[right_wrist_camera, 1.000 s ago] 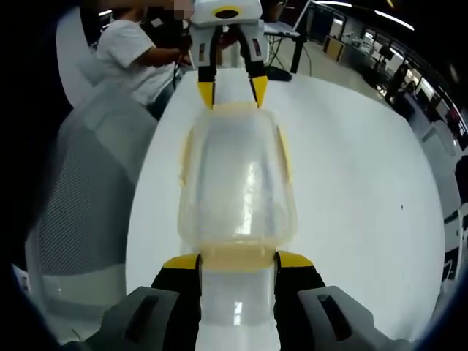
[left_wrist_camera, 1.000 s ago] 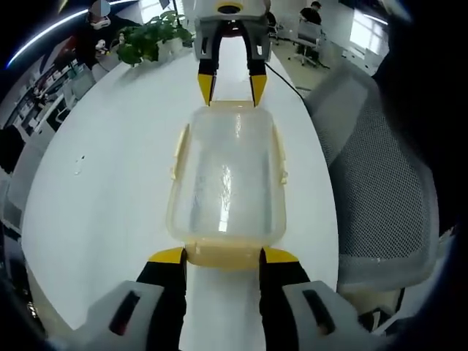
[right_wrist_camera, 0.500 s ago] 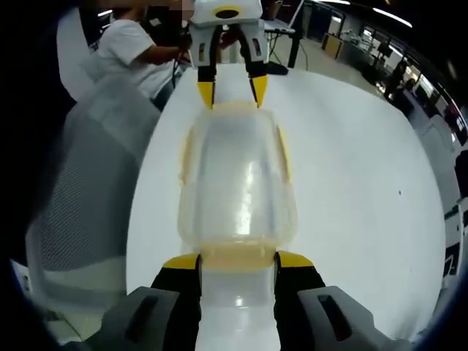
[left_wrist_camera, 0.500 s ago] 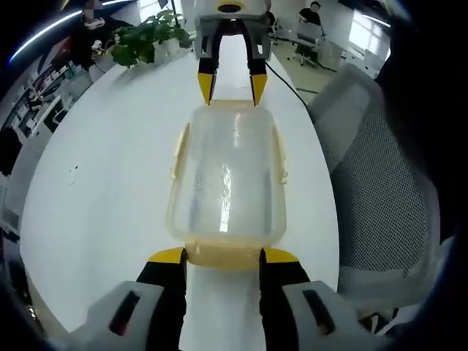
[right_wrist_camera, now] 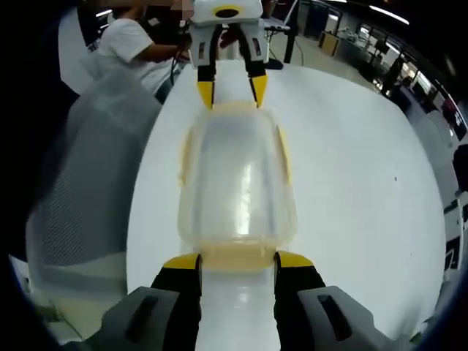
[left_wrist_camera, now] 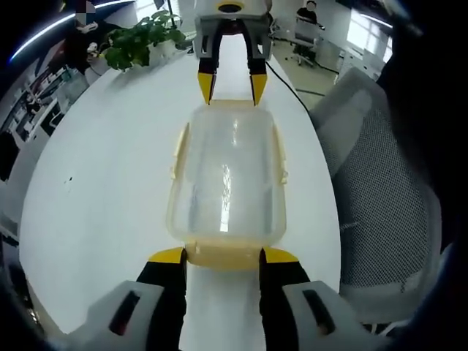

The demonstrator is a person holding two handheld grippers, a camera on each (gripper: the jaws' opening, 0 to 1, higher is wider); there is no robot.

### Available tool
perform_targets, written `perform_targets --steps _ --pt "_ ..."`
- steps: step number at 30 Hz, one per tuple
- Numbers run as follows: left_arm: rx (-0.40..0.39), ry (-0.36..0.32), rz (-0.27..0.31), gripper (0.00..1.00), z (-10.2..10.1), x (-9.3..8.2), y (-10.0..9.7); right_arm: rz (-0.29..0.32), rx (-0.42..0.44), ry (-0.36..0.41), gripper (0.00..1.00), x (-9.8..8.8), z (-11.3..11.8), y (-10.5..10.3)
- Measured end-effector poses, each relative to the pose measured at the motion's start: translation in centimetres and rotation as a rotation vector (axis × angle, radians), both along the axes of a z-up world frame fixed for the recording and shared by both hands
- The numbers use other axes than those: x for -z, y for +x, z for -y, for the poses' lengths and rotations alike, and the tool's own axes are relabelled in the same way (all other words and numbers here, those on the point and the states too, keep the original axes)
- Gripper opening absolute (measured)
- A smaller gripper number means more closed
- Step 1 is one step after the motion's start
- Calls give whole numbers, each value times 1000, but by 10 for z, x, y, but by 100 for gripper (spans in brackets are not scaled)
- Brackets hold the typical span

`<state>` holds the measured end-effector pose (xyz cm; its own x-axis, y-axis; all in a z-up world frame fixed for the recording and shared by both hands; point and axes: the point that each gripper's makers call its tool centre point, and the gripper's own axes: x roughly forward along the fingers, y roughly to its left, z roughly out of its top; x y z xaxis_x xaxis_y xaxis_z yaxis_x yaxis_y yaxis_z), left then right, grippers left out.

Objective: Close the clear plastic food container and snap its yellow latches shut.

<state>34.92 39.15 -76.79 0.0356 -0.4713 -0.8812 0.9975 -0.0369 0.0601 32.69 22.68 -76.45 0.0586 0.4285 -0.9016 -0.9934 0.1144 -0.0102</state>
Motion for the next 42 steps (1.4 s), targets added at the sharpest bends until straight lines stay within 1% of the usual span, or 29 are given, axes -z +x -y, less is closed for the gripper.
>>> perform_targets --steps 5,15,18,23,28,42 --pt "-4 -1 -6 37 7 2 -3 -3 -2 -4 37 2 6 -1" --pt "-4 -11 -2 37 18 1 -2 -1 8 -2 37 1 18 -1" --pt "-2 -11 -9 37 22 2 -4 -11 10 -5 37 1 21 -2" --pt "4 -14 -7 37 28 0 -3 -5 13 -9 37 1 27 -3" --pt "7 -23 -7 37 38 -2 -5 0 8 -19 37 0 37 -3" --pt "8 -31 -5 37 52 1 -7 1 13 -37 37 4 51 -5"
